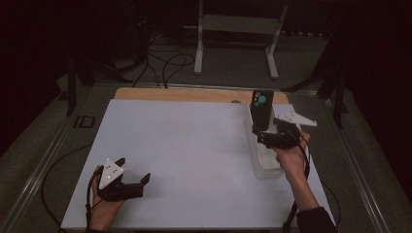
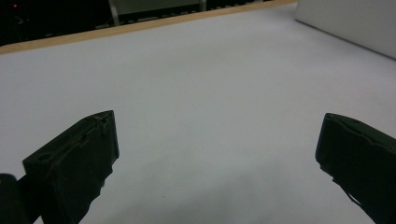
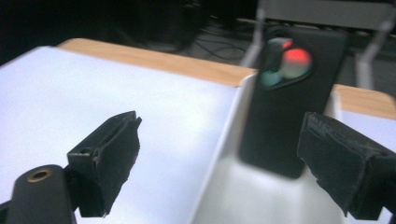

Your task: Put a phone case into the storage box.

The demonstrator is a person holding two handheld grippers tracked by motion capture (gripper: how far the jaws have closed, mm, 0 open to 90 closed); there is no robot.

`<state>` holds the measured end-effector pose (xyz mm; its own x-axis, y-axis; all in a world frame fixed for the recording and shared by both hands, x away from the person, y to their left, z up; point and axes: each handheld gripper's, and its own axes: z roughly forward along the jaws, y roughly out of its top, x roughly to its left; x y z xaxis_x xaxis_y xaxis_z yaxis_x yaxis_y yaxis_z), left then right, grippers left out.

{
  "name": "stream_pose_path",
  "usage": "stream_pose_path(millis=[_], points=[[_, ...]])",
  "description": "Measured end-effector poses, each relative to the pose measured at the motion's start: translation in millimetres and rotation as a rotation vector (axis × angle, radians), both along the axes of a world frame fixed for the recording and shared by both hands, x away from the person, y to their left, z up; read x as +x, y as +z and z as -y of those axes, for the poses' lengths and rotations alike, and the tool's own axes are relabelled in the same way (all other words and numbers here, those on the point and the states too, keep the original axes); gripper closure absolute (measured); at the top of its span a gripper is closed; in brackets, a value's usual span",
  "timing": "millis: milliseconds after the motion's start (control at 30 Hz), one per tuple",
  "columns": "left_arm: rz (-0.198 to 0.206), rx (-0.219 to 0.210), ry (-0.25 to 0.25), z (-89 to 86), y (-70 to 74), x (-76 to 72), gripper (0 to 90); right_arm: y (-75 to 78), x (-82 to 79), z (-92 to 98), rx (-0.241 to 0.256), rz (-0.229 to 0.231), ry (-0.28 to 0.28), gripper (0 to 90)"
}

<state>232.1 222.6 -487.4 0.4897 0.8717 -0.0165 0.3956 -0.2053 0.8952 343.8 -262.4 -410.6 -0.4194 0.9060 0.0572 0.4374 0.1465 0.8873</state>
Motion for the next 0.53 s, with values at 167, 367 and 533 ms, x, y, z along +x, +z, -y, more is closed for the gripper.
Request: stream_pose_path(millis=[167,367,533], points=[[0.005,-0.002,-0.020,-2.6,5.1,-1.9,0.1,-20.1,-49.0,-1.3,-0.013,0.070,0.101,12.5],[0.014,-0.019,-0.021,-6.4,9.6,-3.4,0.1,-47.8,-76.4,-1.4,0.003,0.090,0.153,9.5],[0.019,-0.034,-0.017,-9.3,11.3,-4.0,0.1,-57.6,-84.9,0.5,0.018,0.098,0.163,9.5]])
